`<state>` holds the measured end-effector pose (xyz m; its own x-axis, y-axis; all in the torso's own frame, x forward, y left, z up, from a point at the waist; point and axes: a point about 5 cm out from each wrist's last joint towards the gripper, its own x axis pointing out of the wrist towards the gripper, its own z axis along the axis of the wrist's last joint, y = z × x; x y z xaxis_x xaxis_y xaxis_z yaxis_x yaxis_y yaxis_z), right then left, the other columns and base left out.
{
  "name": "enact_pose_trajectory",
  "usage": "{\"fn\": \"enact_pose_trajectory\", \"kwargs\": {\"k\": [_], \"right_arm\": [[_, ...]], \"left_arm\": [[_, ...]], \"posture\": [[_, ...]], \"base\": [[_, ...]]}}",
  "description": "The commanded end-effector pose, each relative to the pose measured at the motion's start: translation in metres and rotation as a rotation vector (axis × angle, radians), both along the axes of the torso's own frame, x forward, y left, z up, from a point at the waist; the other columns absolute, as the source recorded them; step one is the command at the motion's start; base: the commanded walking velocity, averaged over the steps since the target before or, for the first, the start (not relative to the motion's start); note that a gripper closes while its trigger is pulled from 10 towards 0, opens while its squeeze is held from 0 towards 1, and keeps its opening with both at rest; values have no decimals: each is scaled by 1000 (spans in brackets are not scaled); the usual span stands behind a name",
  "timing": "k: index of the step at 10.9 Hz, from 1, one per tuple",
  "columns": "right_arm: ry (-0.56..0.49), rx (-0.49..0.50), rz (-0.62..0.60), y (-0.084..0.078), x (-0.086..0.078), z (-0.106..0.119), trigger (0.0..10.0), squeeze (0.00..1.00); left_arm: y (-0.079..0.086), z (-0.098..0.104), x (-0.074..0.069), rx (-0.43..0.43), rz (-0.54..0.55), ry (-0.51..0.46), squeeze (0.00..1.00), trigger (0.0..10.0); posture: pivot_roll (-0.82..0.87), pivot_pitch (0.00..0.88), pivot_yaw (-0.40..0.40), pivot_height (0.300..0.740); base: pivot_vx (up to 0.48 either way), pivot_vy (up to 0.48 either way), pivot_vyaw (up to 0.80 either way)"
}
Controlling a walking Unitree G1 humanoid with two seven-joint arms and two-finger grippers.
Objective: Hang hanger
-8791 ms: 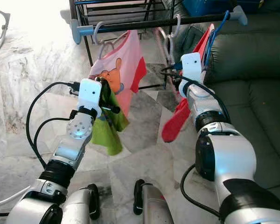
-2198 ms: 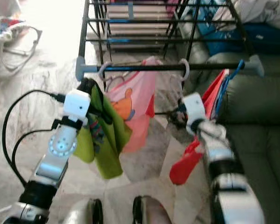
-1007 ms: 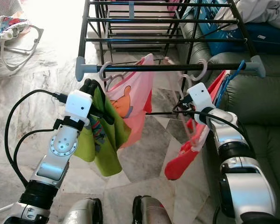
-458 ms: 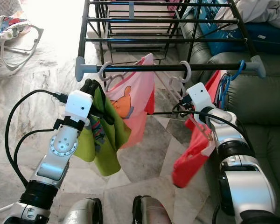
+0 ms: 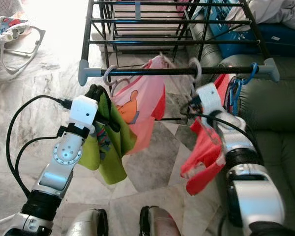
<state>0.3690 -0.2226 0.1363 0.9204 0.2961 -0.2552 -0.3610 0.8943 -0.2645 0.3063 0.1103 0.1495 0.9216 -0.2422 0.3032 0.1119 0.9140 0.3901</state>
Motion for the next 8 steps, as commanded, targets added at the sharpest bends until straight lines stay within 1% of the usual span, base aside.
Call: {"fn": "enact_pose_trajectory", "kwargs": {"k": [1,2,3,4,5,6,7,8], "right_arm": [[-5,26,-6,0,-2,-1,0,0],[-21,65,-62,3,-3,-3,0,0],[-16,99,-79,8,-6,-8,1059,0],[-26,136,-128,11,-8,-10,824,0],[-105,188,-206,13,-8,-2,0,0],[-147,196,-232,18,-12,0,0,0],[-132,190,-264,22,-21,-8,0,0],[-136,216,-283,24,-31,-13,0,0]], "left_arm": [[-1,1,0,-5,-1,1,0,10000],[-1,0,1,-4,-1,4,0,10000],[-1,-1,1,-5,-1,4,0,10000],[-1,-1,1,-5,-2,4,0,10000],[-1,-1,1,-5,-1,4,0,10000],[-1,-1,1,-6,-2,5,0,10000],[-1,-1,1,-8,0,0,0,10000],[0,1,1,-15,6,-14,0,10000]], "posture": [[-90,160,-32,740],[-94,154,-36,740],[-94,154,-36,740],[-94,154,-36,740],[-94,154,-36,740],[-94,154,-36,740],[-100,154,-38,740],[-100,154,-38,740]], "base": [[0,0,0],[0,0,0],[0,0,0],[0,0,0],[0,0,0],[0,0,0],[0,0,0],[0,0,0]]}}
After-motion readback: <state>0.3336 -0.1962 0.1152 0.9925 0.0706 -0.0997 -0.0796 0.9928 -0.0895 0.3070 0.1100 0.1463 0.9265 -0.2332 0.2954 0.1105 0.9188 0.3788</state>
